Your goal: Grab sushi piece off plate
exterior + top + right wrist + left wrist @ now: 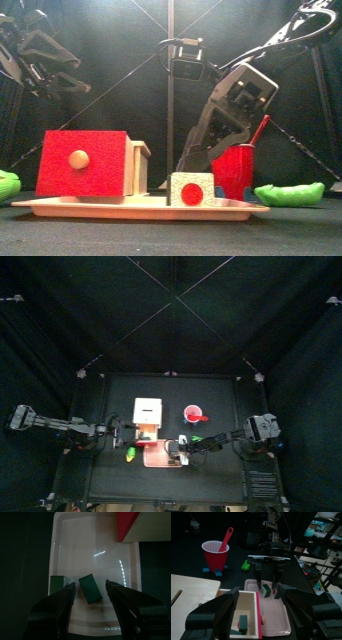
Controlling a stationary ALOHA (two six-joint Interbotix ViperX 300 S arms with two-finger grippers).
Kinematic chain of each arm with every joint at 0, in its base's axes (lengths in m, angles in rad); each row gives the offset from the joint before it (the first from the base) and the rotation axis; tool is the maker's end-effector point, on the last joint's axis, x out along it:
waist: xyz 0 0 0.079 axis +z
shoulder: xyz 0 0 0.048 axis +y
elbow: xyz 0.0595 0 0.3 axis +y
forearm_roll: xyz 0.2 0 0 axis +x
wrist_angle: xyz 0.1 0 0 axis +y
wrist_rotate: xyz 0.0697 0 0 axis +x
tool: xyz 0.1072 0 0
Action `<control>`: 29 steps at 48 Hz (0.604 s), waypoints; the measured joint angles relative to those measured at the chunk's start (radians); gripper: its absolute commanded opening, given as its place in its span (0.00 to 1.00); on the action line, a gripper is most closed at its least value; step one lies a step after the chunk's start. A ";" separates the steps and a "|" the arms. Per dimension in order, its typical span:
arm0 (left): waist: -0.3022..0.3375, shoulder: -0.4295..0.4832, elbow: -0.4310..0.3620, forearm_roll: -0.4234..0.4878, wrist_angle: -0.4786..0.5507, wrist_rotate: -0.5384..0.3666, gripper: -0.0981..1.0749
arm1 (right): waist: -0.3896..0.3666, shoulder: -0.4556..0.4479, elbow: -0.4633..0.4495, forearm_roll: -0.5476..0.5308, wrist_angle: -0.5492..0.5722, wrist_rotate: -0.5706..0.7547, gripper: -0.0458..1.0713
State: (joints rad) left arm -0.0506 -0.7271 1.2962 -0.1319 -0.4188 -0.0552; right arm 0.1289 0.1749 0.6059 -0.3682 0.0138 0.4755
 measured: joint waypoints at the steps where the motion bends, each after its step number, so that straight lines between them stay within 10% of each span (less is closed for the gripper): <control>1: 0.002 0.000 0.000 0.000 0.000 0.000 0.90 | -0.002 0.005 -0.003 0.002 0.002 0.000 0.81; 29: 0.000 -0.002 0.000 0.000 0.000 0.000 0.90 | -0.020 0.035 -0.017 0.018 0.008 0.000 0.80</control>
State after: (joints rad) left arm -0.0506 -0.7286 1.2962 -0.1319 -0.4188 -0.0552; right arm 0.1089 0.2102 0.5890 -0.3497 0.0215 0.4755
